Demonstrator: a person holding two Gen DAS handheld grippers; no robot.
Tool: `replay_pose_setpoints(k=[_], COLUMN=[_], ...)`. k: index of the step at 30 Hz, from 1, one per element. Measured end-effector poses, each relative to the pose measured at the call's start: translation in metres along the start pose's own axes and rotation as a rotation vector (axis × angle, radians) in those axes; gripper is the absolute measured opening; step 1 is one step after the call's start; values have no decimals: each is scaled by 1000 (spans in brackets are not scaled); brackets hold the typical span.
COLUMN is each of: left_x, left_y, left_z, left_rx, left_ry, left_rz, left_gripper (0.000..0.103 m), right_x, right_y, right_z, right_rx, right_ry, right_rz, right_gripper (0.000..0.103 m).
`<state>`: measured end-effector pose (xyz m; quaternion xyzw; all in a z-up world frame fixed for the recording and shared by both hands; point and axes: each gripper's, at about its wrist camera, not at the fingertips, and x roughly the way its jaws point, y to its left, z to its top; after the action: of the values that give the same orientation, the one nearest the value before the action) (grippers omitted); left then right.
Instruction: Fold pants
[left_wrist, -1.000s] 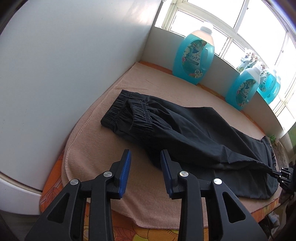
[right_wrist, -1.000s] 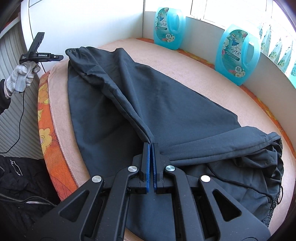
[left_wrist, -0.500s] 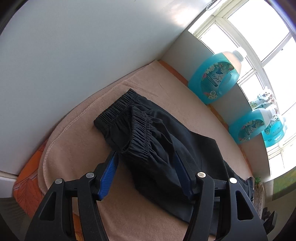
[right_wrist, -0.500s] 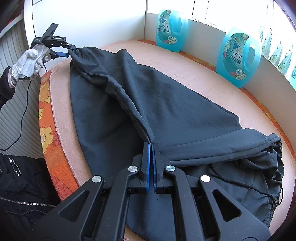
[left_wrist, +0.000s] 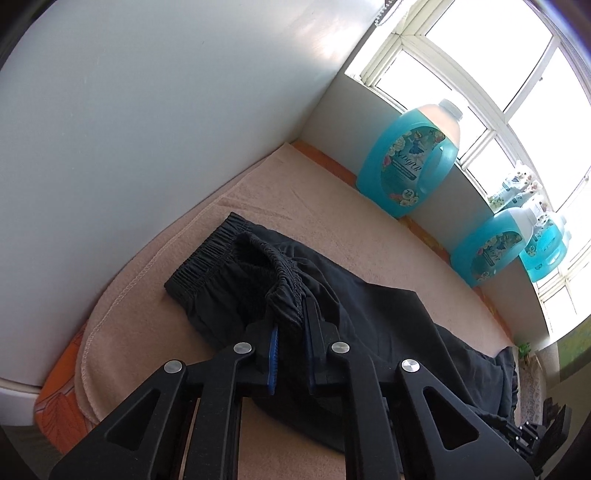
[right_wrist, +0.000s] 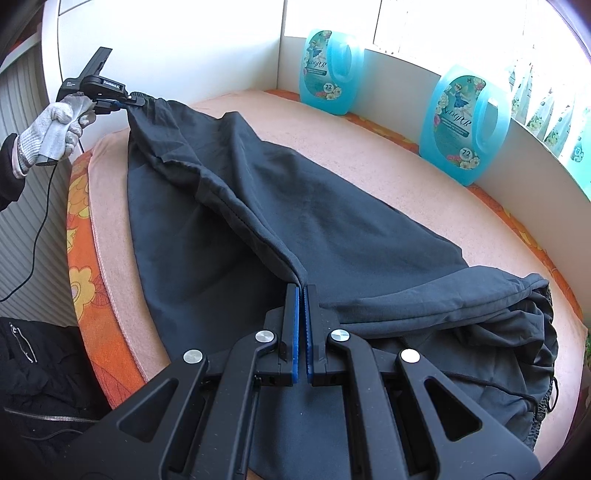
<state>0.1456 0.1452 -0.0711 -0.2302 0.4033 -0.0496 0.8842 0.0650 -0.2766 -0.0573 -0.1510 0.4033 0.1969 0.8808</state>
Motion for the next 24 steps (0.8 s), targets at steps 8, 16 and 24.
replay_pose_setpoints(k=[8,16,24], left_x=[-20,29,47], left_y=[-33,24,49], left_z=[51,30,-9], left_rx=[89,97,133], left_ry=[-133,-23,63], left_rz=[-60,77,162], left_gripper=[8,8,8], right_x=[-37,-11,17], right_y=[-1,38,59], right_z=[34,3,-19], right_rx=[10,-62,-131], right_ry=[-143,-40,109], right_rz=[-126,-97,-39], right_gripper=[3,3,3])
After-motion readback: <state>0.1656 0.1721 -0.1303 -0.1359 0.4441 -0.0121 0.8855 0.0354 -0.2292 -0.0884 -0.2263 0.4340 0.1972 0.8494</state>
